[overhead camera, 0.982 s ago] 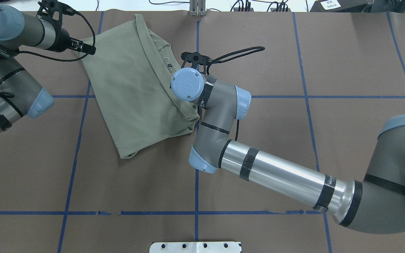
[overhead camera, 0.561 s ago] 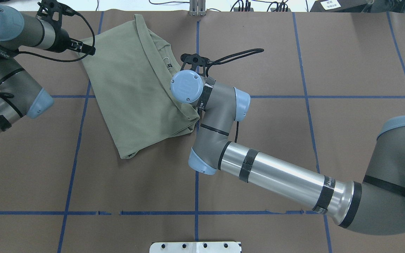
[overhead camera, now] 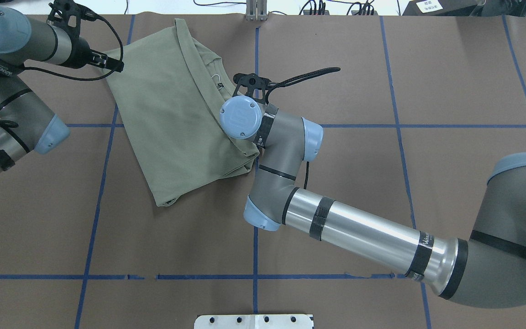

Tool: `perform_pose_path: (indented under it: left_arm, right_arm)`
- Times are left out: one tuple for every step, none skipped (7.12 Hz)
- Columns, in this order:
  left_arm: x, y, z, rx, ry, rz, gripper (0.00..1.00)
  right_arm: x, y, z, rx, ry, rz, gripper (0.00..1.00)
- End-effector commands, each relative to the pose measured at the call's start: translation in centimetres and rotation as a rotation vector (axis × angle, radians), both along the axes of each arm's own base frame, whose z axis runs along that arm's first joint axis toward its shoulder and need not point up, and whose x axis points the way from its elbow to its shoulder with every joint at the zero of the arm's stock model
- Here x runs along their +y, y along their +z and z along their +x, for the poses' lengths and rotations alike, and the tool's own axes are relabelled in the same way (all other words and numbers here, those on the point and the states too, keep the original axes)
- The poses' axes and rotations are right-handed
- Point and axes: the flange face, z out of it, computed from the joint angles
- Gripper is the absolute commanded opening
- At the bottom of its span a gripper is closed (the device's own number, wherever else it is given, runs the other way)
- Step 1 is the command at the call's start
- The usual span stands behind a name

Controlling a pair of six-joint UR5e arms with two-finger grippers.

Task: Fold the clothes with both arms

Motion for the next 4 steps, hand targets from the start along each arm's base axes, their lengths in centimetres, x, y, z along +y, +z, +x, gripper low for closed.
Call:
perform_pose_path:
  left_arm:
    - [0.00, 0.00, 0.00, 0.000, 0.000, 0.000, 1.00]
    - [-0.02, -0.19, 0.01, 0.002, 0.000, 0.002, 1.00]
    - [0.00, -0.27, 0.00, 0.003, 0.000, 0.004, 1.00]
    - [0.00, -0.27, 0.00, 0.003, -0.001, 0.003, 1.00]
  right_arm:
    - [0.03, -0.02, -0.06, 0.000, 0.001, 0.000, 0.18]
    - [0.03, -0.02, -0.06, 0.000, 0.001, 0.000, 0.00]
    - [0.03, 0.03, -0.06, 0.003, 0.000, -0.001, 0.00]
    - [0.02, -0.40, 0.16, -0.004, 0.002, 0.001, 0.00]
